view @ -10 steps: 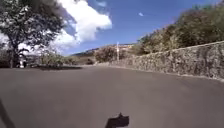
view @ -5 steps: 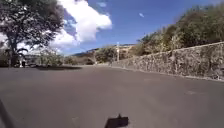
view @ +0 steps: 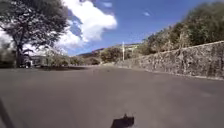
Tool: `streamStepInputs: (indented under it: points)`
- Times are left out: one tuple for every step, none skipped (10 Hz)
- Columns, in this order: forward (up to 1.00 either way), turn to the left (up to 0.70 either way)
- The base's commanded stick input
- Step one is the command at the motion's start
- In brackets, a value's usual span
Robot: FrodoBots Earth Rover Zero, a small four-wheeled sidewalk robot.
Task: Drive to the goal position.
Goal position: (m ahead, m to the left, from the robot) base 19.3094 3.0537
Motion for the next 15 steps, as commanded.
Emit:
streamStepInputs:
  points:
    - [0.50,0.00]
    - [0.50,0.00]
    - [0.50,0.00]
    - [0.50,0.00]
    - [0.50,0.00]
    - [0.50,0.00]
    - [0.50,0.00]
    - [0.50,0.00]
    - [0.50,0.00]
    - [0.50,0.00]
    - [0.50,0.00]
    - [0.50,0.00]
    - [0.50,0.00]
    - [0.50,0.00]
    - [0.50,0.00]
